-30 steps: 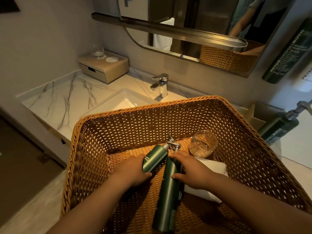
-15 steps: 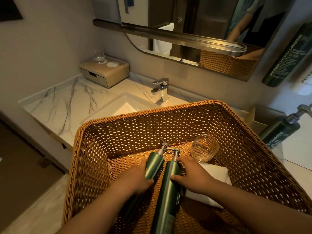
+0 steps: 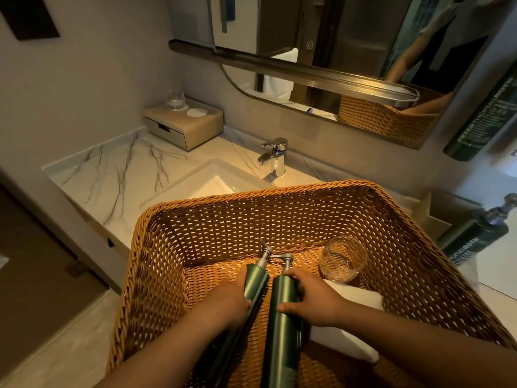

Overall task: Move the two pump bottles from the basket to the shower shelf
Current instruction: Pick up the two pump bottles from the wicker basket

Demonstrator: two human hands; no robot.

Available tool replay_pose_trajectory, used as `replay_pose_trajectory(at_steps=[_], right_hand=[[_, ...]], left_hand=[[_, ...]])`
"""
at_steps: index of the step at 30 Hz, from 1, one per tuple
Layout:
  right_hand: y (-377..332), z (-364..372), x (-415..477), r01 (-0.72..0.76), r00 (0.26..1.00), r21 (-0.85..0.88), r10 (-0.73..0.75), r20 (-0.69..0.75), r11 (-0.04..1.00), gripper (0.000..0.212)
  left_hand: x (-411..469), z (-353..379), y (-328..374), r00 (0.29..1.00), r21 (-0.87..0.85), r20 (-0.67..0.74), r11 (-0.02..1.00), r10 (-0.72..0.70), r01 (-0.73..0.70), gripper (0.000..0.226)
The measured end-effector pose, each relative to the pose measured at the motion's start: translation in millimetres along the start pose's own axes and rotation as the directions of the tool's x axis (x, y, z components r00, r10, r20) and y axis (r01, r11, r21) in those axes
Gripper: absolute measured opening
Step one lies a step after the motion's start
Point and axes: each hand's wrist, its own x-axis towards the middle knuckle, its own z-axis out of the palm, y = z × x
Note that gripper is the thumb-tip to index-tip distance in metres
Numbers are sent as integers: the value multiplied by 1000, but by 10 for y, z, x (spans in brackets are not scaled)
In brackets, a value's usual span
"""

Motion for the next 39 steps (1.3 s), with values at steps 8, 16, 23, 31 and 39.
replay_pose_trajectory(at_steps=[8,16,23,31,39], right_hand=[[61,19,32,-16,998,-14,15,-58,1000,72],[20,201,16,-45,995,71,51,-85,996,88],[-6,175,37,-58,989,145,76,-125,988,83],[46,10,57,-125,974,107,143,-176,986,79],[17,239,25,-76,985,131,95,-143,988,105]], left_hand=[[88,-67,85,991,-52,-101,995,83,-88,75],[110,-65,85,989,-98,-112,990,94,-105,70],[128,-42,69,991,-178,-127,982,40,-62,65],[167,5,45,991,-177,-122,984,-48,26,74],[161,-17,61,992,-156,-122,988,-26,7,80]])
